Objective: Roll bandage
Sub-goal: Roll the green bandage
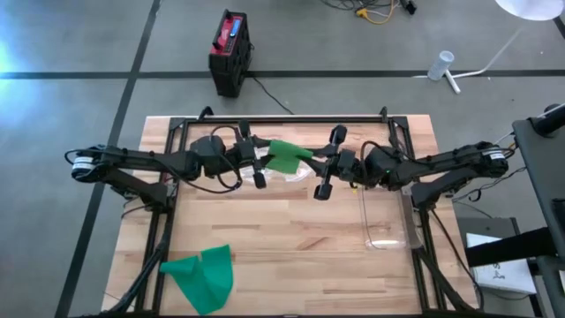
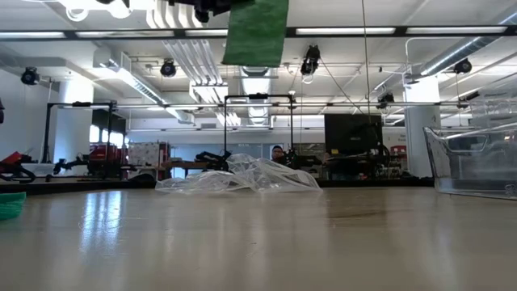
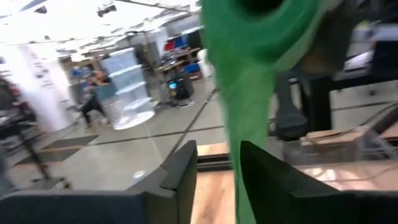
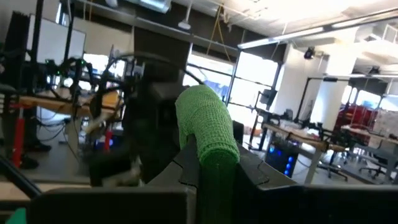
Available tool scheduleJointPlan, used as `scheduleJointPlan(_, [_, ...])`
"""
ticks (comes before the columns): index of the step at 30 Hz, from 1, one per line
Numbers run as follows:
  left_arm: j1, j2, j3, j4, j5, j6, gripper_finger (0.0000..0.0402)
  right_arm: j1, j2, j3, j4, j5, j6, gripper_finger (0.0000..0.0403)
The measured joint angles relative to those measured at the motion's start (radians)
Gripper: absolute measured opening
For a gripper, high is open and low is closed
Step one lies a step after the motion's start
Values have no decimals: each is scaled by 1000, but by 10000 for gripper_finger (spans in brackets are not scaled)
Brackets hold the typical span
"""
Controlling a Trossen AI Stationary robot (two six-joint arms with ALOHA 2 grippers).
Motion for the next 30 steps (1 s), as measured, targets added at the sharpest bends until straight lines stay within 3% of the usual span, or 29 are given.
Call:
scheduleJointPlan(4, [0,1,1,-17,61,-22,135,0,-29,-38,-2,2,19,30])
scheduleJointPlan(12, [0,-5,7,-44,61,25,188,0,-92,-64,-74,9,44,32])
scheduleJointPlan(19, [0,-16,126,-212,63,44,224,-5,-146,-88,-87,27,18,32])
scheduleJointPlan(25, [1,-8,302,-487,73,-27,250,-5,-137,-77,-86,26,-236,31])
scheduleJointPlan(30, [14,-9,516,-856,118,-168,261,-5,-123,-64,-84,-5,-532,31])
